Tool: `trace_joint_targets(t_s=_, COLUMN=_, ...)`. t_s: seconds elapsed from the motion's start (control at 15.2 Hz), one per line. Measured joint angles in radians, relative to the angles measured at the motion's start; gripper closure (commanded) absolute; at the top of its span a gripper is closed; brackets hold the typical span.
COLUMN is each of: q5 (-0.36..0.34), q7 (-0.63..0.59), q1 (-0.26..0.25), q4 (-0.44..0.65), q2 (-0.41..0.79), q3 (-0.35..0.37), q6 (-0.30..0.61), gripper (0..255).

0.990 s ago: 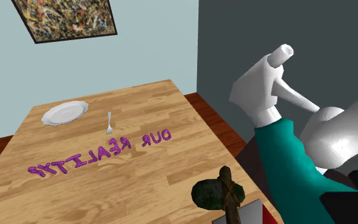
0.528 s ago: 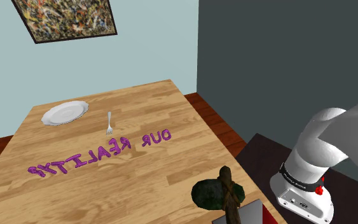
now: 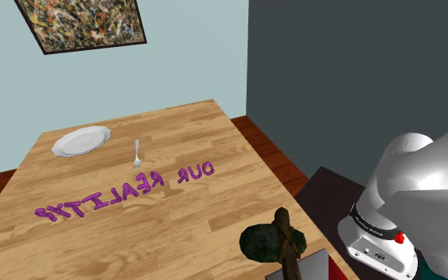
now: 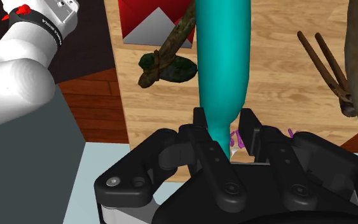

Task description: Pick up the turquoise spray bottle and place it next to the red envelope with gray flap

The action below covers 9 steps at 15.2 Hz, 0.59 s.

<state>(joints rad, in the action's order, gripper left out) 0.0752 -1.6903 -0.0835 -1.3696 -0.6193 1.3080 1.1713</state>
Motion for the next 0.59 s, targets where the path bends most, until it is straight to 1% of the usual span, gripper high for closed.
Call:
trace_joint_targets(t_s=0.13, q5=0.005, q7=-0.008, q1=-0.033, q4=-0.044, q2=-0.009, q3=-0.018, q6=0.024, gripper=255)
trace_joint_targets(t_s=0.33, q5=0.014, q7=-0.016, q1=-0.069, q4=-0.112, q2=-0.023, q3=-0.036, q6=0.068, gripper=255)
trace_joint_targets(t_s=0.4, q5=0.017, q7=-0.020, q1=-0.072, q4=-0.125, q2=-0.026, q3=-0.035, q6=0.079, gripper=255)
trace_joint_targets(t_s=0.59, q5=0.027, q7=-0.029, q1=-0.103, q4=-0.183, q2=-0.041, q3=-0.047, q6=0.116, gripper=255)
